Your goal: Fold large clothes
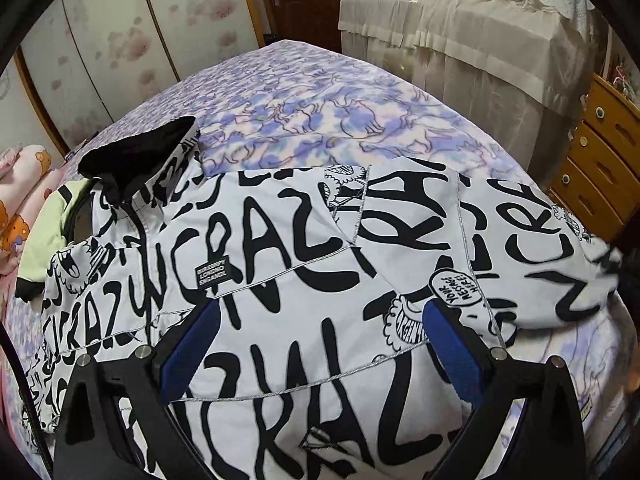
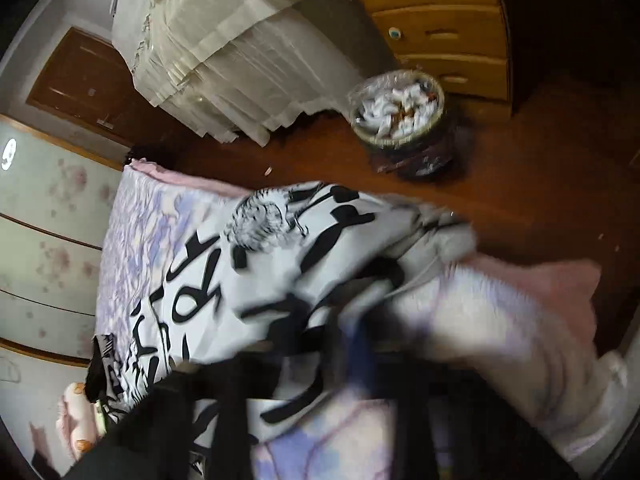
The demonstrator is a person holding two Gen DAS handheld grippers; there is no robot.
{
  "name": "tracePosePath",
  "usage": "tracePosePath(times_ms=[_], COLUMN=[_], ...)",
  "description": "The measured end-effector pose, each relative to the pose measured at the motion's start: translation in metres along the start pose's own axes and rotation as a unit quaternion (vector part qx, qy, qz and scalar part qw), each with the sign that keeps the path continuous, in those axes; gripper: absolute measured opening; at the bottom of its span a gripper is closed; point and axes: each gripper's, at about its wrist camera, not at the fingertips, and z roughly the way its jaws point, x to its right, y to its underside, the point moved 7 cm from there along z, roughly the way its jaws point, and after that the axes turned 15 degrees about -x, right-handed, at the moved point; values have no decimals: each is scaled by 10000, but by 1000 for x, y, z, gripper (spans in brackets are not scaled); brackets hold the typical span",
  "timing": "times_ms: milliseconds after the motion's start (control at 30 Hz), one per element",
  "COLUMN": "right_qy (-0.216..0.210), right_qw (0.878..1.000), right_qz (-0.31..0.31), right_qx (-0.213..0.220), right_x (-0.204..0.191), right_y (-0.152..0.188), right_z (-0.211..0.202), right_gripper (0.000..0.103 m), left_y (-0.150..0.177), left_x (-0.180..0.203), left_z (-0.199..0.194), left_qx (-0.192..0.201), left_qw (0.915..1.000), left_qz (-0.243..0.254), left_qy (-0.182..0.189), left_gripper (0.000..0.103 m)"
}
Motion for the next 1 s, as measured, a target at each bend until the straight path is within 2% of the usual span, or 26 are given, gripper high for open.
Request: tracePosePath(times_ms=[67,167,233,267,333,400,433,500,600,633,700,767,833,900,1000], right_qy=[219,54,-4,-2,26,126,241,456,901,1046,1195,1155,1022,875,739], right_qw=[9958,9769,9539,9367,9040,8763,8586,8397,8162,8110,8052,8019,7983,7983,8038], right_qz=[-726,-1928,-2820,-3353,-4183,-4763,-5098,-5411,-5678,-5717,-5736,-5770,-5841,-5859,-5797], right_qx=[510,920,1025,1009,885,710,487,19,-576,-675,-913,-1033,-1054,-1087,-1115], right_x=[-42,-121,-174,-203,-242,-262,-267,-264,-236,-226,-213,-207,-207,-206,-203], right_y=[1,23,54,77,122,161,187,224,270,279,290,296,299,297,294], right_z=[-26,-54,-62,-61,-48,-28,-6,32,85,95,106,101,87,69,50], right_gripper=[7,7,7,7,7,7,9,12,28,32,32,34,40,43,44], left_y=[5,13,18,21,28,35,40,52,69,74,82,86,86,84,79], left_x=[-9,-31,-50,-63,-85,-105,-117,-131,-144,-144,-141,-133,-123,-116,-110], left_z=[-8,-21,-31,-36,-44,-47,-46,-40,-19,-12,3,14,25,34,58], left_qx=[65,170,232,284,336,356,352,278,9,-80,-287,-428,-523,-590,-820], left_qw=[10000,9996,9989,9982,9966,9948,9937,9925,9914,9909,9884,9834,9766,9712,9586], left_qz=[-45,-211,-372,-504,-716,-900,-1010,-1098,-1154,-1149,-1133,-1110,-1114,-1186,-1381], left_qy=[18,90,154,186,249,307,349,451,621,694,966,1372,1762,1982,2351], left_gripper=[100,100,100,100,100,100,100,100,100,100,100,100,100,100,99])
